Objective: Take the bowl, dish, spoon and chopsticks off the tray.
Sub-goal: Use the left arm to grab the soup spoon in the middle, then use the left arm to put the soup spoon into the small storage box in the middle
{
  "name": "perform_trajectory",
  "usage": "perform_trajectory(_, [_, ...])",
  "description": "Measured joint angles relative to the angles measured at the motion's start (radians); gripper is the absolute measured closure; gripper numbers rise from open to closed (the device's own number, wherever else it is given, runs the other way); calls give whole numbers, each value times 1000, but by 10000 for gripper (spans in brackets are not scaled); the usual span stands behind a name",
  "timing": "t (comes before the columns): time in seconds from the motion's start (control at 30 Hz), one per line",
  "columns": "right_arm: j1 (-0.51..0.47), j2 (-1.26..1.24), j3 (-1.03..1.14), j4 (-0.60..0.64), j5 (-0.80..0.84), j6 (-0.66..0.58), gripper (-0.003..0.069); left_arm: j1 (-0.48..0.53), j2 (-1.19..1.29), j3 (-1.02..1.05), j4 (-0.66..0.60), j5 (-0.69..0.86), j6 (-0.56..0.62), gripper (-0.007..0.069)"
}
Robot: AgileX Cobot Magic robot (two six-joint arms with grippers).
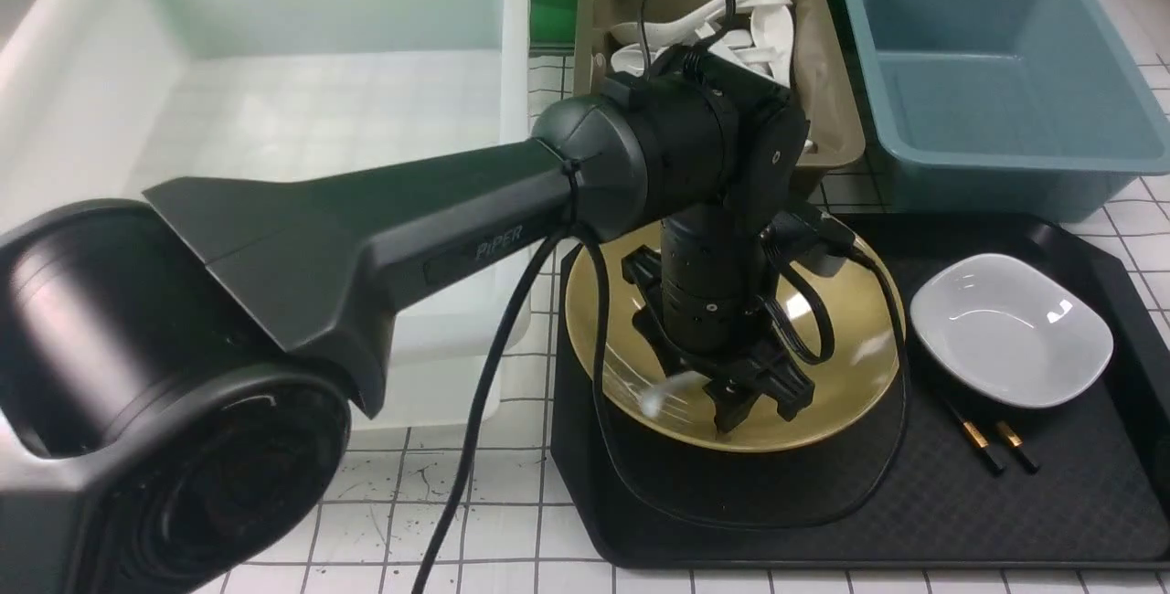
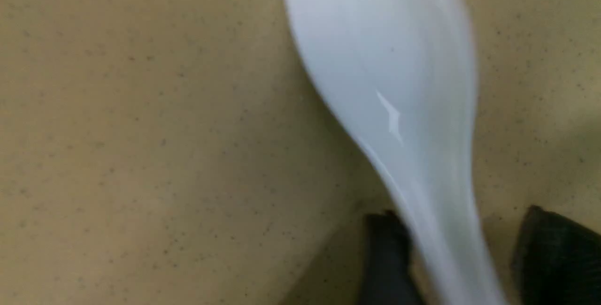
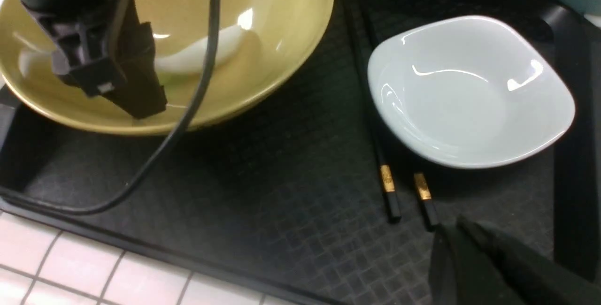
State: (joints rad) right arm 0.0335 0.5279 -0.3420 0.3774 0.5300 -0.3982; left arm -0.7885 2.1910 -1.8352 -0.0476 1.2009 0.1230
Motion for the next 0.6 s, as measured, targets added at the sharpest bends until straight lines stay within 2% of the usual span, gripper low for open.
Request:
perform_trajectory(0.03, [0, 0, 1, 0, -1, 0, 620, 0, 0, -3, 0, 4, 0, 384])
perform_trajectory(0.1, [0, 0, 3, 2, -6, 0, 617, 0, 2, -32, 0, 20, 0, 539])
perform_trajectory(0.13, [0, 0, 3, 3, -6, 0, 617, 0, 3, -49, 0, 23, 0, 568])
perform_trajectory(0.37, [0, 0, 4, 5, -9, 0, 613, 0, 4, -251, 11, 31, 0, 622])
perform_trajectory(0.53, [0, 0, 4, 7, -13, 0, 612, 10, 0, -447, 73, 22, 0, 632])
perform_trajectory(0.6, [0, 0, 4, 7, -17, 0, 612, 37, -2, -496, 115, -99, -18, 632])
